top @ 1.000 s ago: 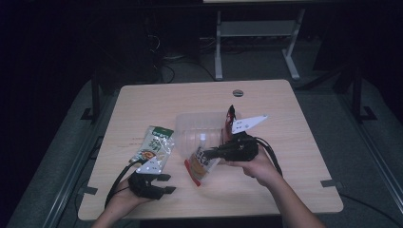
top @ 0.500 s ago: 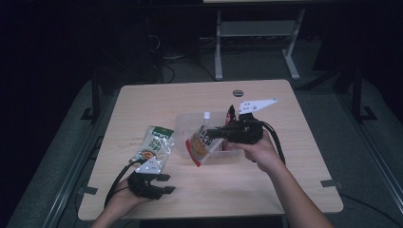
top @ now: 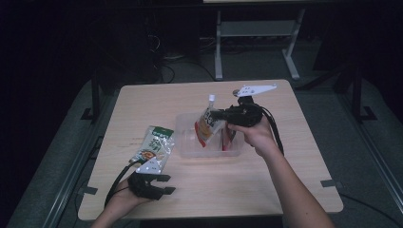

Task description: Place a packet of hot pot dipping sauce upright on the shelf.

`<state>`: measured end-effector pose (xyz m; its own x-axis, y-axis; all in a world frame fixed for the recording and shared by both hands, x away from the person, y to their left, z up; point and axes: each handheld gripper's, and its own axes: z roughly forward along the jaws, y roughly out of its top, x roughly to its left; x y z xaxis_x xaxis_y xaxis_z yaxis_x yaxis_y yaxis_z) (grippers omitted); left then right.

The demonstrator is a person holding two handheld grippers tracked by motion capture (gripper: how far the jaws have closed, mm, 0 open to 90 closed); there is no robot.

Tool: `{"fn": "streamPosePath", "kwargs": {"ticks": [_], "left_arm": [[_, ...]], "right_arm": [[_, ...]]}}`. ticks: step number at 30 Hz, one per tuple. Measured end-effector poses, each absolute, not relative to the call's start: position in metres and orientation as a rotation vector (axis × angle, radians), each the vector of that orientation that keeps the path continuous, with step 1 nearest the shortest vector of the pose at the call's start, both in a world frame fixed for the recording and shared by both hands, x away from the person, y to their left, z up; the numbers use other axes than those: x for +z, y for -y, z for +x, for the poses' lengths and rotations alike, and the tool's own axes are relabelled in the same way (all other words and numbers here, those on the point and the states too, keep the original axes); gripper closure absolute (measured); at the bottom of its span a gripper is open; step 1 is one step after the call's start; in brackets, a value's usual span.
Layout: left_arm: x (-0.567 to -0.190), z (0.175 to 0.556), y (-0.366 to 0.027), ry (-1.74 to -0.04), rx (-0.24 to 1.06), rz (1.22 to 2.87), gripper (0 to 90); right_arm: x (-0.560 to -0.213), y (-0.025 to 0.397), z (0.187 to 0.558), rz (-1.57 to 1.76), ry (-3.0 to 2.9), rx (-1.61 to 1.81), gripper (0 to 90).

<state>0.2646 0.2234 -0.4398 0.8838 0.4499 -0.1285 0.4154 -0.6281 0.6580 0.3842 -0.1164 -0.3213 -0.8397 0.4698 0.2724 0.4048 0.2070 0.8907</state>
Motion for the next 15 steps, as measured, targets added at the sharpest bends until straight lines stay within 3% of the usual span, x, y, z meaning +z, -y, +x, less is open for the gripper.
{"fn": "streamPosePath", "kwargs": {"ticks": [15], "left_arm": [[-0.4406,0.2640,-0.2229,-0.613,0.052,2.334,49.6]], "right_arm": [[-0.3277,0.1118,0.3948,0.950,-2.360,1.690,89.7]]}}
